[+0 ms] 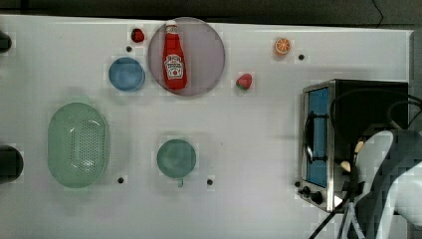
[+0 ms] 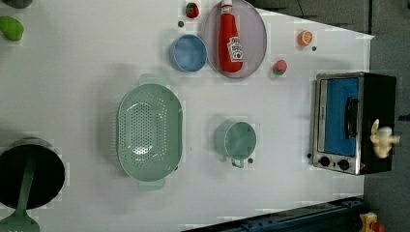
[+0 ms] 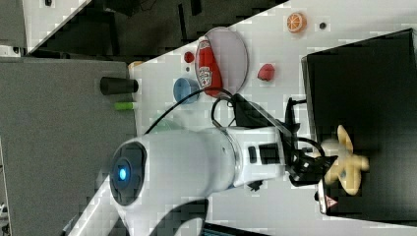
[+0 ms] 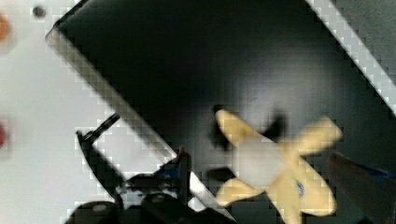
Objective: Pick banana from table and place on oven.
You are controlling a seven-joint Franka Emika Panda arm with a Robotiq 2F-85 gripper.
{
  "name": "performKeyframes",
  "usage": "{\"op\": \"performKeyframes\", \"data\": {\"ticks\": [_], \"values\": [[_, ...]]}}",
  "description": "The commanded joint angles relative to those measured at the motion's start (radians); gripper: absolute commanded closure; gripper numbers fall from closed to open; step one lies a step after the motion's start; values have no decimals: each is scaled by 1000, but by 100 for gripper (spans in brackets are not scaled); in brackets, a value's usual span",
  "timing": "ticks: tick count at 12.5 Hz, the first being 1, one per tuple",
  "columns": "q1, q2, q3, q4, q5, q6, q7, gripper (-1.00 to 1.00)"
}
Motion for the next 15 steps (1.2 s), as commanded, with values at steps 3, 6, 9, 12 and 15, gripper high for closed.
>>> {"op": "performKeyframes", "data": {"ticks": [3, 6, 9, 12, 15], "values": [[55, -118, 93, 77, -1, -143, 83, -100], [87, -233, 241, 78, -1, -302, 427, -100], [91, -338, 409, 76, -37, -400, 684, -100], [91, -408, 520, 71, -58, -487, 840, -100], [91, -447, 538, 60, -58, -504, 863, -100]]}}
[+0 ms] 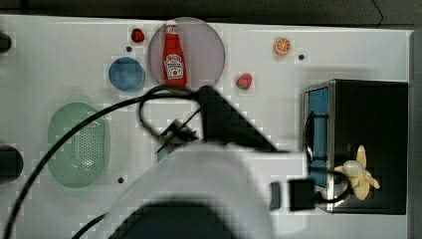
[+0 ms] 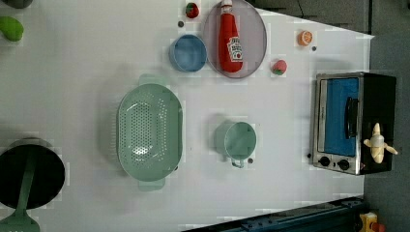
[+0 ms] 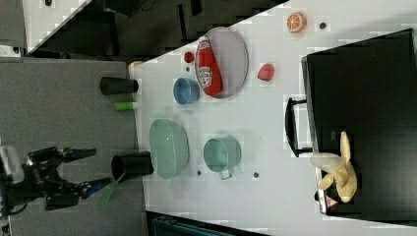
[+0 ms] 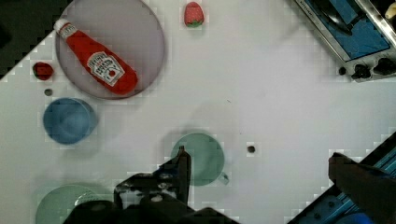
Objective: Pick banana from table and place on oven.
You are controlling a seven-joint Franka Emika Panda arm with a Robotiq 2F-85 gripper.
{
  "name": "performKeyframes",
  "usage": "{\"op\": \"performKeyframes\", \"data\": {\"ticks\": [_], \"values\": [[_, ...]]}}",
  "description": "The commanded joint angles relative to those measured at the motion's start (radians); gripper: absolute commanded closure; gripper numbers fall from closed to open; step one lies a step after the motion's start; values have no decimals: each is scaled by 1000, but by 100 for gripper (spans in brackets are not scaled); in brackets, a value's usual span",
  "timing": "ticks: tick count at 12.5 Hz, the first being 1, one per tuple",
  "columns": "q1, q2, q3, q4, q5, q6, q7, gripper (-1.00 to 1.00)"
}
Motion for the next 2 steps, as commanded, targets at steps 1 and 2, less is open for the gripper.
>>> {"op": "performKeyframes", "data": {"ticks": [1, 2], "values": [[-70, 26, -69, -32, -16, -6, 101, -100], [-70, 26, -72, -32, -16, -5, 101, -100]]}}
